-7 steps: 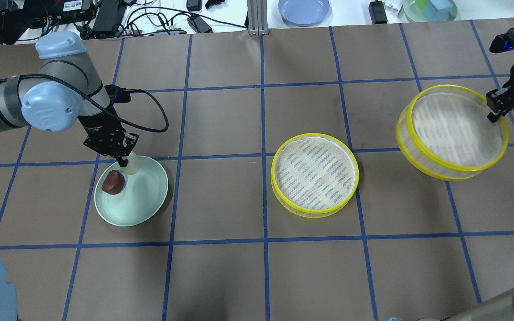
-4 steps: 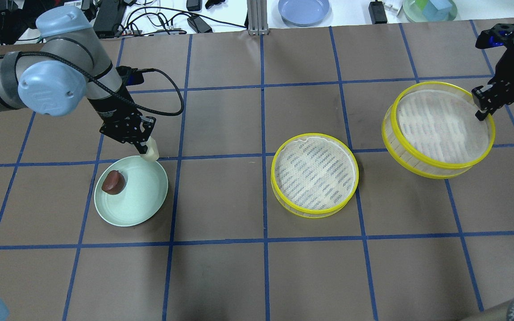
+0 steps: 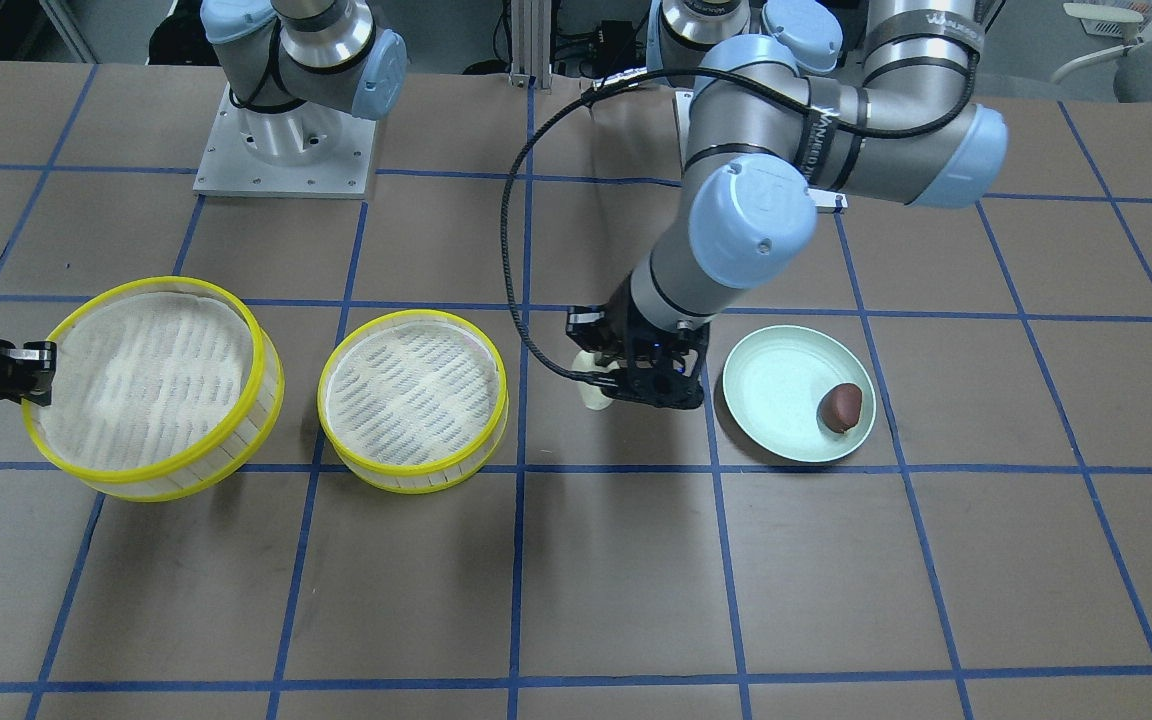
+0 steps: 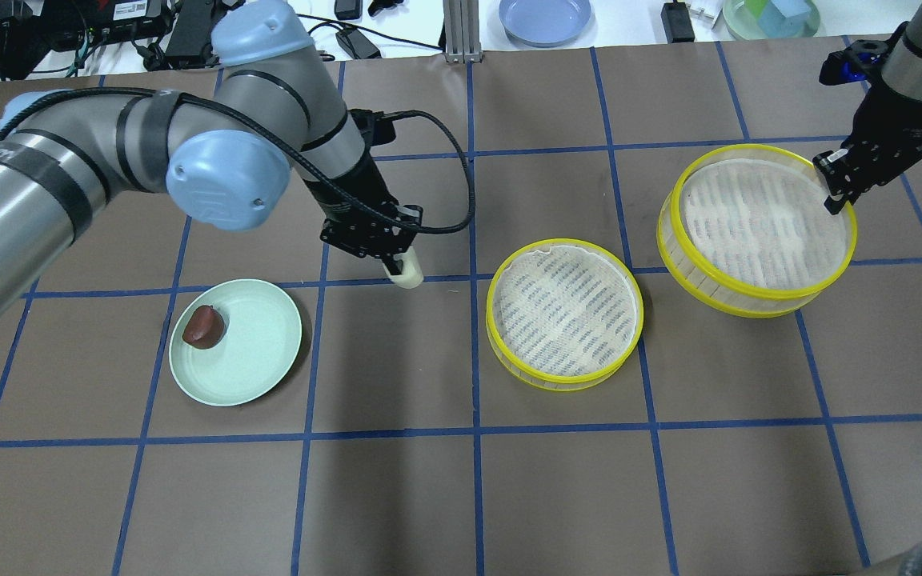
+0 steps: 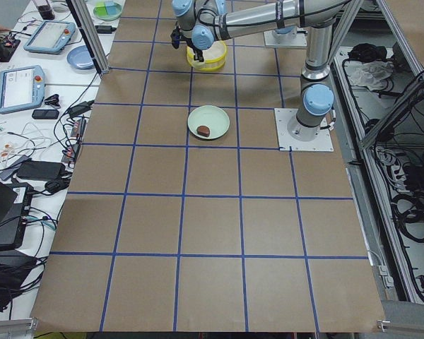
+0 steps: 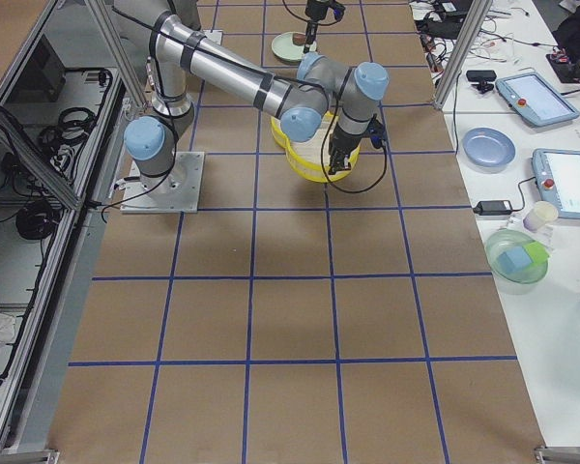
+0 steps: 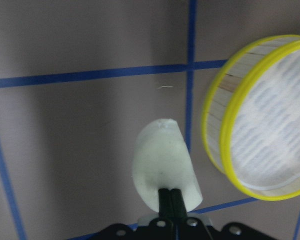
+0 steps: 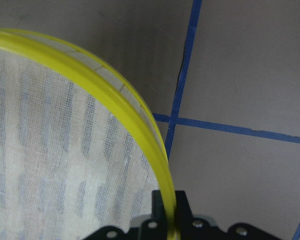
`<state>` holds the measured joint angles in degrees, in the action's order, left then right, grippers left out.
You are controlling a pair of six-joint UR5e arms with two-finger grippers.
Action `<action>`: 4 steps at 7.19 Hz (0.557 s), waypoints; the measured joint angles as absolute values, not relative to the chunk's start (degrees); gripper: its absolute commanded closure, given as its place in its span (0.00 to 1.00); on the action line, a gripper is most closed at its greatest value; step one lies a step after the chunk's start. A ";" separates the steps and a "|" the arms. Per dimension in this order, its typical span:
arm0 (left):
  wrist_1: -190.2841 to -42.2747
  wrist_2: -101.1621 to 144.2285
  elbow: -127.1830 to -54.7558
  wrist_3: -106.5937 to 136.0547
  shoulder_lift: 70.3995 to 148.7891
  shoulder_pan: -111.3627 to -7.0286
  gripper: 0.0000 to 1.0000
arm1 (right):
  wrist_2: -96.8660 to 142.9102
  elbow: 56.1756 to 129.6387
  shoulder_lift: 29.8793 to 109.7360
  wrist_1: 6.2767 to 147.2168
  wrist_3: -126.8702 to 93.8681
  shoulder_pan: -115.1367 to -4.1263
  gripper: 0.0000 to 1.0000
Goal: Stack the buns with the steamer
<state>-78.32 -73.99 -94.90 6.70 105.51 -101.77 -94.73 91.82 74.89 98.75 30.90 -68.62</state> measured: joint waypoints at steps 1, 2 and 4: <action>-74.77 -70.84 -95.06 9.44 106.32 -104.72 1.00 | -94.69 92.49 75.29 98.77 30.62 -68.68 1.00; -71.35 -68.47 -95.28 11.72 107.37 -106.72 1.00 | -94.67 93.37 75.92 98.78 30.22 -68.71 1.00; -67.22 -66.61 -95.63 13.77 110.27 -108.97 1.00 | -94.72 94.42 76.61 98.81 29.58 -68.70 1.00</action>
<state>-67.22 -66.61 -95.63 13.77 110.27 -108.97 -94.72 94.42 76.61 98.81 29.58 -68.70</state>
